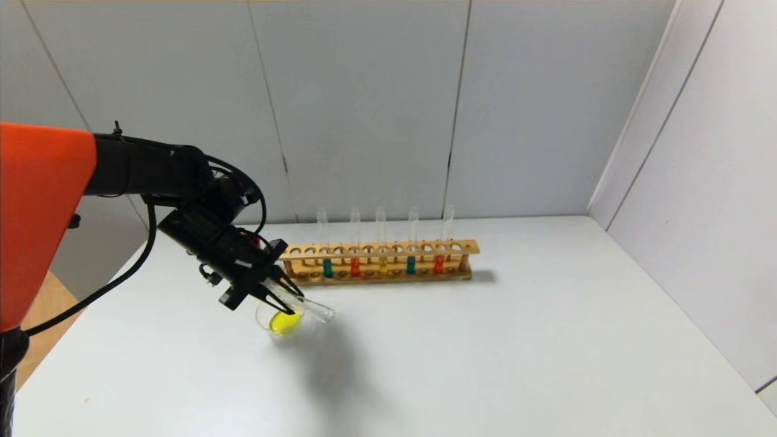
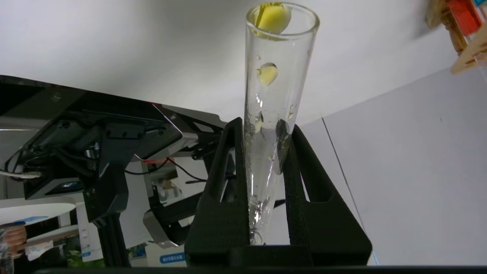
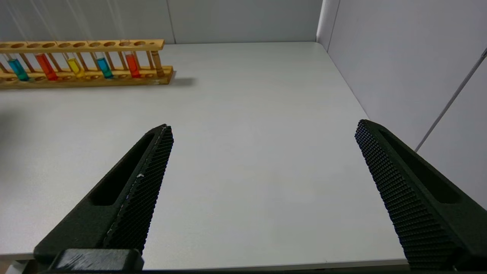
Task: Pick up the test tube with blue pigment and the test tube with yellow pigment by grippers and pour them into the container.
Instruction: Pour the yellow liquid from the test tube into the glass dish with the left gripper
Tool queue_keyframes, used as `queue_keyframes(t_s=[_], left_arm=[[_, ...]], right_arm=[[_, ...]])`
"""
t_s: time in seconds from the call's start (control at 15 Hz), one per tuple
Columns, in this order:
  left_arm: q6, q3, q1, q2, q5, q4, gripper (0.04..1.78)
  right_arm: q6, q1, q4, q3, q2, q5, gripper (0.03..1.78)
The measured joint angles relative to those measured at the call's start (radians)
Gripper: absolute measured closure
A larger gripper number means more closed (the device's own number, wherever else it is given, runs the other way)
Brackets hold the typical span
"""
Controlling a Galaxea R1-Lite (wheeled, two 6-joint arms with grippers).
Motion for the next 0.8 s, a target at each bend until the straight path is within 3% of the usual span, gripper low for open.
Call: queue_keyframes(t_s=[0.8], left_arm=[[0.029, -0.005, 0.029, 0.000, -0.064, 0.005, 1.50]], right_arm=[[0.000, 0.000, 0.000, 0.000, 0.000, 0.000, 0.06]])
